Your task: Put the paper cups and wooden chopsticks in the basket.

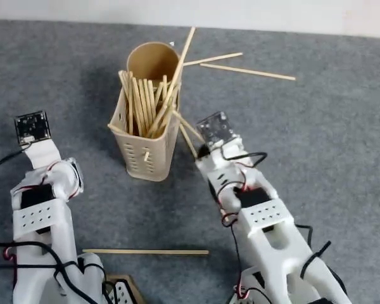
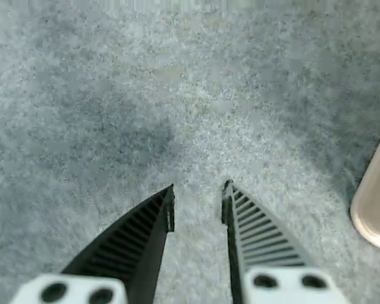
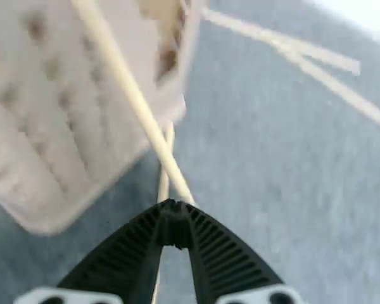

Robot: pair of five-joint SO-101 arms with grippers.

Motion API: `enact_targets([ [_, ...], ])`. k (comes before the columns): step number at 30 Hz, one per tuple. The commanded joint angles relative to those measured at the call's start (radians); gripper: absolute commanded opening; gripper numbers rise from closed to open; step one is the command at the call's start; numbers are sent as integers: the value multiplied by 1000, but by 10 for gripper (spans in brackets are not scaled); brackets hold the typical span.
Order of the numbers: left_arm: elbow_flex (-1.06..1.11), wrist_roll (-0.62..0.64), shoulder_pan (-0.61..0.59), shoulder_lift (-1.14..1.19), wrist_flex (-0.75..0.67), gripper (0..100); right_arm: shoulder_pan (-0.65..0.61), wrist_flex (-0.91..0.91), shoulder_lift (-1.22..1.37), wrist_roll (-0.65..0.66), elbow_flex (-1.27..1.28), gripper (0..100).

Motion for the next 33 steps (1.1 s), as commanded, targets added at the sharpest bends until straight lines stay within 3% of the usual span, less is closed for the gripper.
enact_targets([
  [1,-5,-11,13,1,-17,147,-68,-174,35,0,-15,11],
  [6,-5,-11,13,1,-17,148,-85,-340,252,-2,-33,100],
  [8,-5,-11,13,1,-17,148,-65,-349,348,-2,-76,161],
  [10,-4,-11,13,1,-17,148,-42,-312,424,0,-119,153],
  [13,-4,-11,13,1,-17,148,-1,-203,473,2,-171,6],
  [21,-4,-11,13,1,-17,148,145,329,243,5,-222,6],
  [27,-4,-11,13,1,-17,149,147,753,35,0,-426,6],
  [33,-4,-11,13,1,-17,149,88,720,-27,6,-443,12],
])
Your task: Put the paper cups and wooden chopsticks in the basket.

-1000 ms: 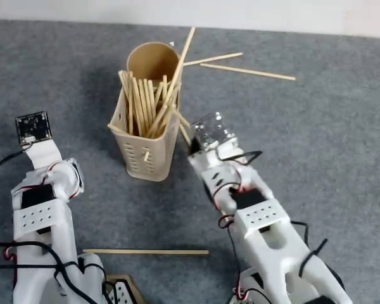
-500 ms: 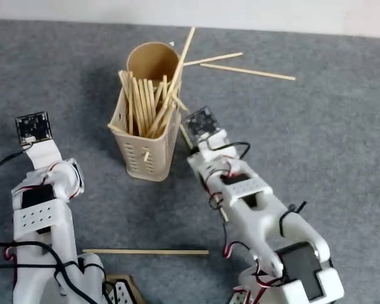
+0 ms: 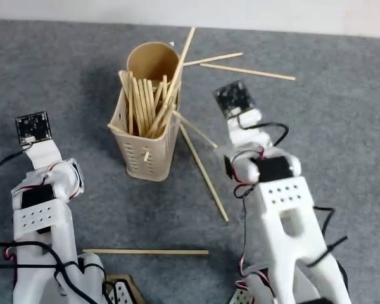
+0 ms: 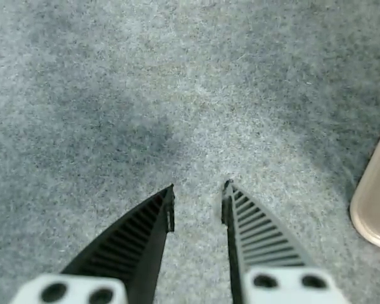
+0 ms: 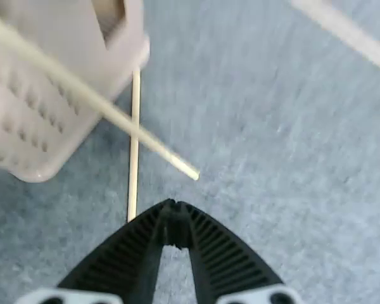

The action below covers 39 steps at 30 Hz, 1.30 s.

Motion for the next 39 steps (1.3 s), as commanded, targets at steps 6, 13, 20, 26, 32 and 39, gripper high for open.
enact_targets([
  [6,-1,-11,21,1,-17,148,-205,-423,44,-2,252,159],
  [13,-1,-11,21,1,-17,148,-76,-650,291,-2,120,199],
  [20,-1,-11,21,1,-17,148,31,-648,568,3,-154,198],
  [26,-1,-11,21,1,-17,149,-5,-524,656,101,-154,23],
  [32,-1,-11,21,1,-17,149,8,-205,705,83,-225,5],
  [39,-1,-11,21,1,-17,149,-30,47,700,81,-315,6],
])
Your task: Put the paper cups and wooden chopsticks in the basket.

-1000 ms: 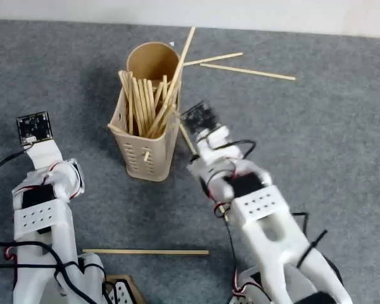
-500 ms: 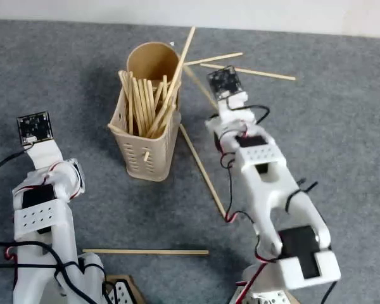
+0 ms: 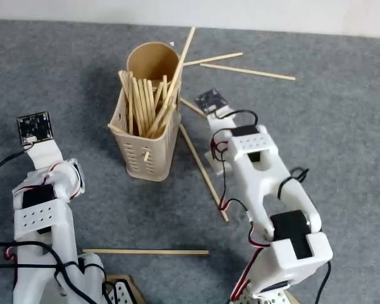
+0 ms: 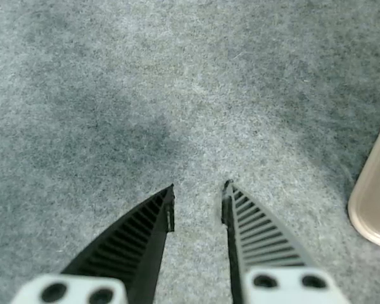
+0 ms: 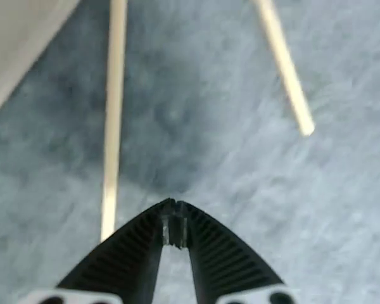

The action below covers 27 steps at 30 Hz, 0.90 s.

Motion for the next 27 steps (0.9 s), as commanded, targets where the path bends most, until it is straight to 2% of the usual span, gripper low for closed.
enact_targets([
  [1,-4,-11,15,1,-17,149,-47,62,-13,-23,-50,7],
  [5,-4,-11,15,1,-17,149,-111,116,-15,-143,-58,63],
  [9,-4,-11,15,1,-17,149,-168,116,-13,-140,-51,159],
  [13,-4,-11,15,1,-17,149,-185,107,-5,-107,-50,160],
  [20,-4,-11,15,-1,-17,149,-111,-42,4,-64,45,160],
  [25,-4,-11,15,-1,-17,149,-24,-38,147,-31,48,160],
  [27,-4,-11,15,-1,-17,149,1,4,177,-31,-22,160],
])
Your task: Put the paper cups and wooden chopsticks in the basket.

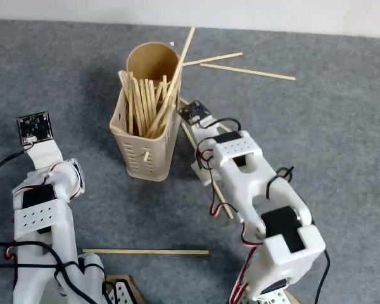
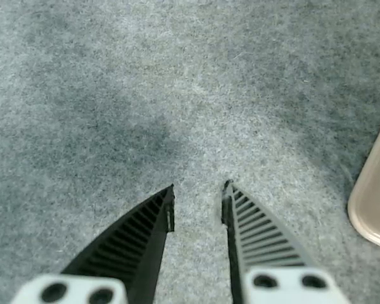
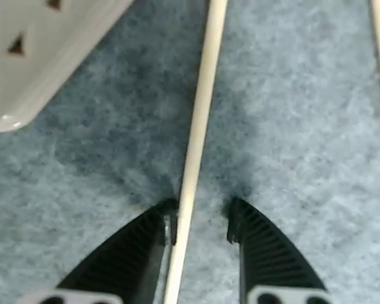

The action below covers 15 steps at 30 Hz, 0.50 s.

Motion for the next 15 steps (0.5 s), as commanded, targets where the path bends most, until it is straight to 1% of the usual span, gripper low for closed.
enact_targets([
  [1,-4,-11,15,-1,-17,149,67,39,73,11,-96,160],
  [9,-4,-11,15,-1,-17,149,228,54,223,12,-450,160],
  [12,-4,-11,15,-1,-17,149,248,108,321,58,-573,160],
  [15,-4,-11,15,-1,-17,149,249,177,403,66,-700,160],
])
